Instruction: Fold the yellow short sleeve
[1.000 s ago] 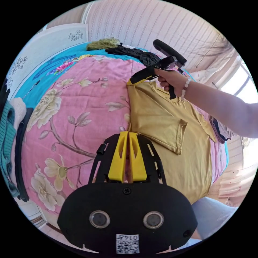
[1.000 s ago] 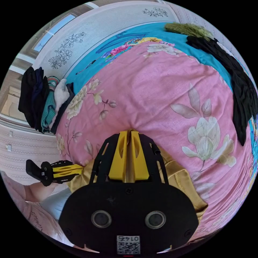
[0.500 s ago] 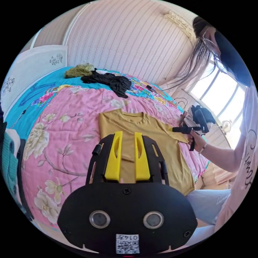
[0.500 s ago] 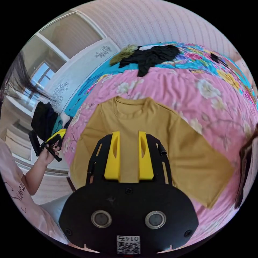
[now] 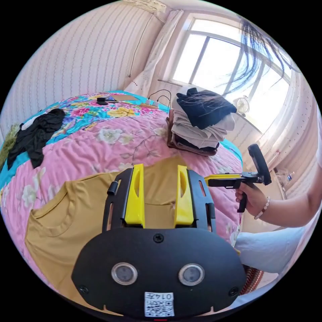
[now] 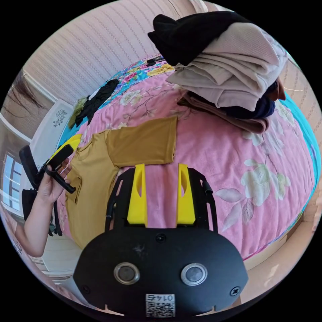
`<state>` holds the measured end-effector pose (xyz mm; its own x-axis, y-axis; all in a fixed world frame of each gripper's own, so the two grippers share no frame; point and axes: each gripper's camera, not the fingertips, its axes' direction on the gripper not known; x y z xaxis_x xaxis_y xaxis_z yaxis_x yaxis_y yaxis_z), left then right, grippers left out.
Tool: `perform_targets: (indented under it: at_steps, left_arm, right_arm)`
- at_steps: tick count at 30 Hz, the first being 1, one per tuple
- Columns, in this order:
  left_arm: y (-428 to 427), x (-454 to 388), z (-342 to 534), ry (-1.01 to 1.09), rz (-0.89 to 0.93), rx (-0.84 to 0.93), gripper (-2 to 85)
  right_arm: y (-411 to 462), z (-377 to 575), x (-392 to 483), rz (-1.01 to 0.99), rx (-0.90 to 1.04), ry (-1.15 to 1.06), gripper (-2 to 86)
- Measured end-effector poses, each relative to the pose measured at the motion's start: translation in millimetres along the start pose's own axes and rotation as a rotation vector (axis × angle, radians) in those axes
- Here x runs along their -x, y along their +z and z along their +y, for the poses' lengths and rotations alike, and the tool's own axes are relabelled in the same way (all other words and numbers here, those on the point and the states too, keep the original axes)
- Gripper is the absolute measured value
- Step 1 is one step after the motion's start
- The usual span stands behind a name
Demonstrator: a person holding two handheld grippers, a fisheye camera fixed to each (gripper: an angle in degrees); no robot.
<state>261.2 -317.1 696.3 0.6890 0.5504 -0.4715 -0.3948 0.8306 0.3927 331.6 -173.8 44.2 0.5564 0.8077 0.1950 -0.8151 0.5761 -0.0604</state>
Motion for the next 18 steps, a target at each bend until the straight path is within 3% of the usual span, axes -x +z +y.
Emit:
perform_targets:
  at_steps: [12, 18]
  left_arm:
    - [217.1, -46.3, -51.3, 0.27, 0.046, 0.351, 16.0]
    - [251.7, -51.4, -39.1, 0.318, -0.01, 0.449, 11.3]
  right_arm:
    - [-66.8, 2.0, -25.5, -0.123, -0.057, 0.089, 8.9]
    - [-100.6, 5.7, -19.6, -0.094, -0.041, 0.078, 5.9]
